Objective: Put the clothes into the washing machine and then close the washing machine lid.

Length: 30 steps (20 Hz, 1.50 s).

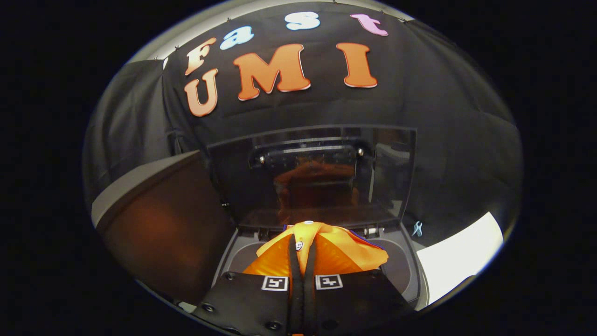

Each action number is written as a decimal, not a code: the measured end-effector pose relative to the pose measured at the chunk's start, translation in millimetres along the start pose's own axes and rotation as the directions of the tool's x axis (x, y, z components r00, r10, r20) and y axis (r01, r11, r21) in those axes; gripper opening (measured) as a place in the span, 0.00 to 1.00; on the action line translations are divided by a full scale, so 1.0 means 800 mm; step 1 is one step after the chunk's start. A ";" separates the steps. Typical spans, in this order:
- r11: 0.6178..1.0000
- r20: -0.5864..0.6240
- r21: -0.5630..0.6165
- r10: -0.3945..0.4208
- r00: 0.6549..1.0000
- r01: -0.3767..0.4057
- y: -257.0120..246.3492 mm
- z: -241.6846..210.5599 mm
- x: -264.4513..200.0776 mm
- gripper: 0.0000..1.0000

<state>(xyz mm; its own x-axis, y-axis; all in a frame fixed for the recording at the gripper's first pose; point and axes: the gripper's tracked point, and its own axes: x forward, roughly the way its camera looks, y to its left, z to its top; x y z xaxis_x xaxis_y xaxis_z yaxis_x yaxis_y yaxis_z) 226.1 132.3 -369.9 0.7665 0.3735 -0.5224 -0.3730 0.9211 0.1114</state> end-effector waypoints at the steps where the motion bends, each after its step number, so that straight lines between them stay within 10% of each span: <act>1: 1.000 -0.033 0.019 -0.008 0.999 0.008 -0.006 -0.018 0.014 0.08; 20: 0.988 -0.352 0.058 -0.116 0.929 0.145 -0.048 -0.163 0.132 0.12; 25: 0.992 -0.367 0.023 -0.107 0.924 0.123 -0.039 -0.177 0.124 1.00; 30: 0.995 -0.369 -0.008 -0.097 0.924 0.101 -0.029 -0.183 0.105 0.99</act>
<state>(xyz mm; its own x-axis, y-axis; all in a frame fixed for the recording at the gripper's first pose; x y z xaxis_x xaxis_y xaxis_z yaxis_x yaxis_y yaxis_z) 222.4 126.0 -540.3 0.5520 0.2157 -0.8054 -0.2979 0.9532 0.0510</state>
